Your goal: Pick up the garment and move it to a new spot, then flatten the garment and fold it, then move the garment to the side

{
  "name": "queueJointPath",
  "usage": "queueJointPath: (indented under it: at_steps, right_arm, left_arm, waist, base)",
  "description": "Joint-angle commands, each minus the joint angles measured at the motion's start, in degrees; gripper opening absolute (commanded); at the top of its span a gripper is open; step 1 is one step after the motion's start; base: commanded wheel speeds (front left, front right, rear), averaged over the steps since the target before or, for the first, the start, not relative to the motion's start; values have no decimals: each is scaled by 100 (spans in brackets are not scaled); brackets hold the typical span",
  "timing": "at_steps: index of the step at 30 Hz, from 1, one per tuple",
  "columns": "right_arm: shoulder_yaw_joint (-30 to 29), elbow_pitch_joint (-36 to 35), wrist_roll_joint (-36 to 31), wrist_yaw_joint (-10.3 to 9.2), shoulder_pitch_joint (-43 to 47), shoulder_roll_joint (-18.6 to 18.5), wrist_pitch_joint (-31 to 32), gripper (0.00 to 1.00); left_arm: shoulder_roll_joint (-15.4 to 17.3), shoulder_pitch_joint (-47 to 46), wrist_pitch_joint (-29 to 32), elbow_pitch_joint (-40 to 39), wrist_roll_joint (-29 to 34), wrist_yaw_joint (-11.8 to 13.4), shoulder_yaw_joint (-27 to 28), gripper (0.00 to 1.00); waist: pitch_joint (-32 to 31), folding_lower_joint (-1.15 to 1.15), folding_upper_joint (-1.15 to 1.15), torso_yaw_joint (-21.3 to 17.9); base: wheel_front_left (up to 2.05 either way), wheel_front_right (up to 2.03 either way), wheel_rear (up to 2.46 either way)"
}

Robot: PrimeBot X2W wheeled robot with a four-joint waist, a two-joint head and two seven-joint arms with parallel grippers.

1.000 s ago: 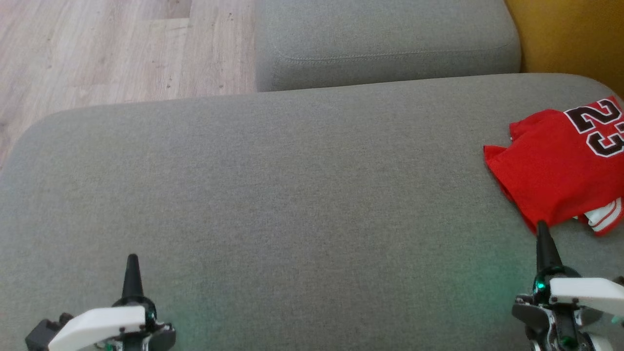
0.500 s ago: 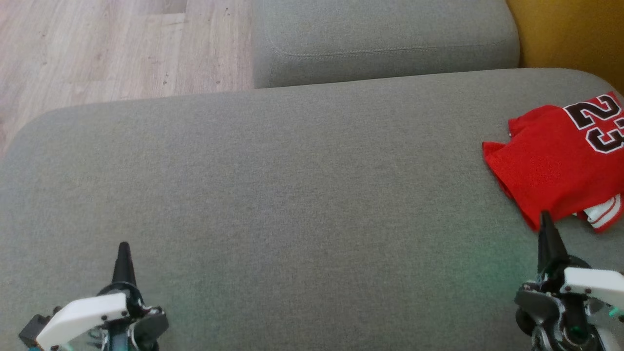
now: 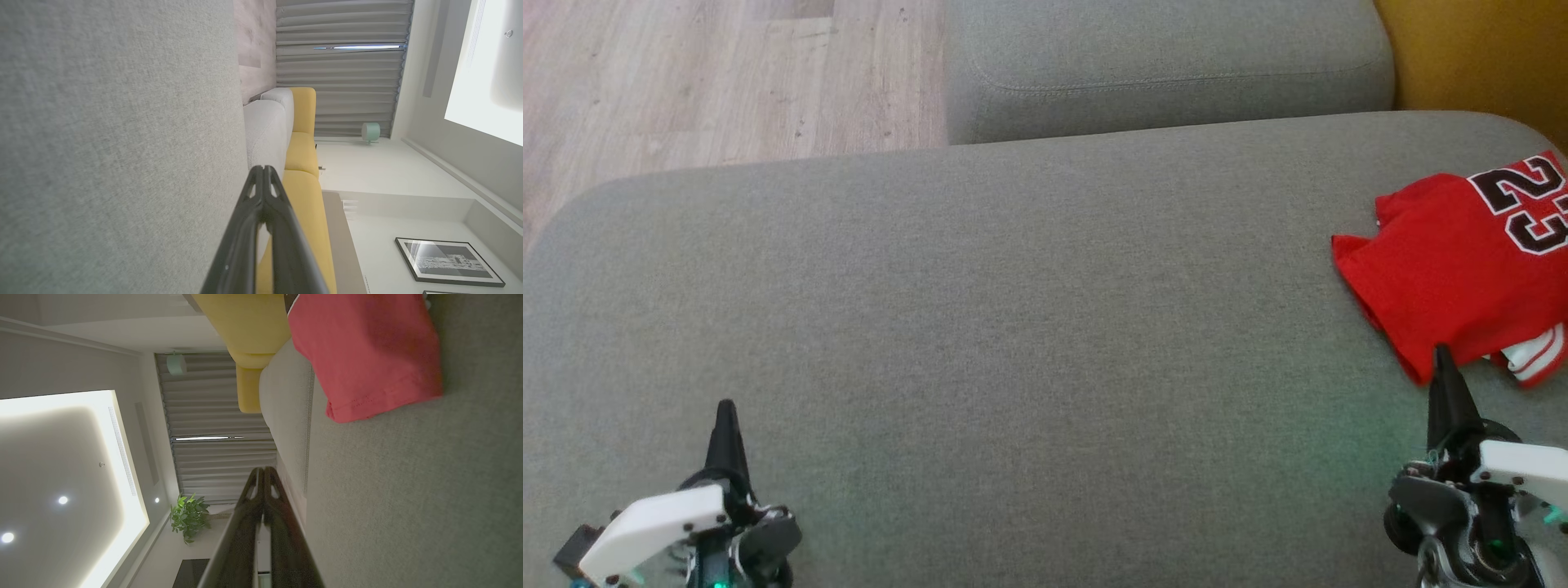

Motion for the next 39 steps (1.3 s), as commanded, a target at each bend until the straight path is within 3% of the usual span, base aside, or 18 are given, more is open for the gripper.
queueJointPath:
  at_steps: [1, 39]
  right_arm:
    - [105, -173, 26, -4, -298, -94, 42, 0]
    - [36, -169, -31, -4, -304, -46, 97, 0]
  left_arm:
    - [50, -301, 34, -168, -2, -38, 237, 0]
    - [-5, -307, 96, -164, 63, -38, 314, 0]
  waist:
    - [-1, 0, 0, 0]
    - [-1, 0, 0, 0]
  base:
    - [0, 0, 0]
    - [0, 0, 0]
